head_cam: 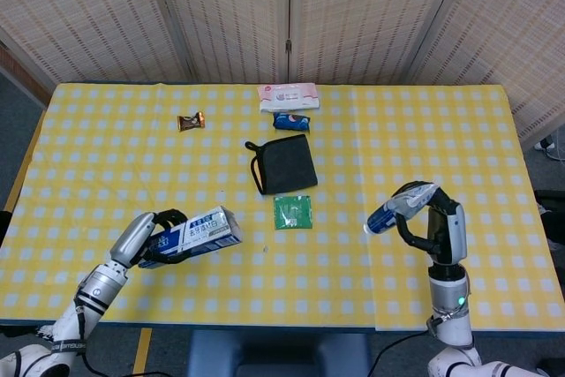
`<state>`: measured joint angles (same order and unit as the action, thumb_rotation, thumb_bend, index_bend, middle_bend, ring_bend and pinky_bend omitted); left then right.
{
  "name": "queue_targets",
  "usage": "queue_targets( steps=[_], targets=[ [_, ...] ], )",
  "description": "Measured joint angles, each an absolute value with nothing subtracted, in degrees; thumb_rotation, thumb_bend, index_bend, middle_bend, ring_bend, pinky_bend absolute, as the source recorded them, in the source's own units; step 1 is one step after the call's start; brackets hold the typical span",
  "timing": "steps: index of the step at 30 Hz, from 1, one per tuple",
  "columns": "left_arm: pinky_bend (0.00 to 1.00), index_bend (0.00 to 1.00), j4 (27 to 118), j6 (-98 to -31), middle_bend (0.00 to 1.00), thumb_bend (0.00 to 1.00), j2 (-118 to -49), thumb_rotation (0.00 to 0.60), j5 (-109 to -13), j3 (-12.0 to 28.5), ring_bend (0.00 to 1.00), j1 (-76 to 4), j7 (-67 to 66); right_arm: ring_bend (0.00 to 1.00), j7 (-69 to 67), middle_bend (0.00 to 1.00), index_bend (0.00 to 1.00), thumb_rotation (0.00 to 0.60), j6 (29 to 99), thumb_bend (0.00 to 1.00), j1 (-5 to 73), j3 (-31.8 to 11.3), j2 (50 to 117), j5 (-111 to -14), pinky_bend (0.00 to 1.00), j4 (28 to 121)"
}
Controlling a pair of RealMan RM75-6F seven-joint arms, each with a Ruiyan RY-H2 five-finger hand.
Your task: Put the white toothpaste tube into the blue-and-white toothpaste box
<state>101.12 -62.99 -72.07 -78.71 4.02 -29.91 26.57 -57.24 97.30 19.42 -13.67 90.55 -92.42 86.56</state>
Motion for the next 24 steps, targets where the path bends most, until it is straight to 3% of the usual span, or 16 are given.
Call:
queue_targets(
  steps=[7,15,24],
  targets=[
    [0.55,0.57,104.16,-64.15,0.51,0.22,-78.68,0.600,-76.50,5.83,0.46,-30.05,21.58,0.54,-65.30,0.65,0.80,0.600,95.98,0.43,19.49,-16.34,90.76,-87.56,0.68,90.40],
    [0.54,0.57,104.72,-65.80,0.51,0.22,-87.95,0.600,-75.60,7.16,0.45,-30.37,17.53,0.54,-71.64,0.65,0.80,0.600,91.52,0.43,19.22,-16.73,89.46,-84.64,0.68,94.56],
    [0.54,0.57,101.86,-64.76,0.51,0.22,-93.34,0.600,-75.08,8.60,0.45,-31.33,17.65,0.53,-72.84,0.65,0.80,0.600,88.15,0.43,19.54,-17.16,89.19,-83.54,0.68,97.35]
  ],
)
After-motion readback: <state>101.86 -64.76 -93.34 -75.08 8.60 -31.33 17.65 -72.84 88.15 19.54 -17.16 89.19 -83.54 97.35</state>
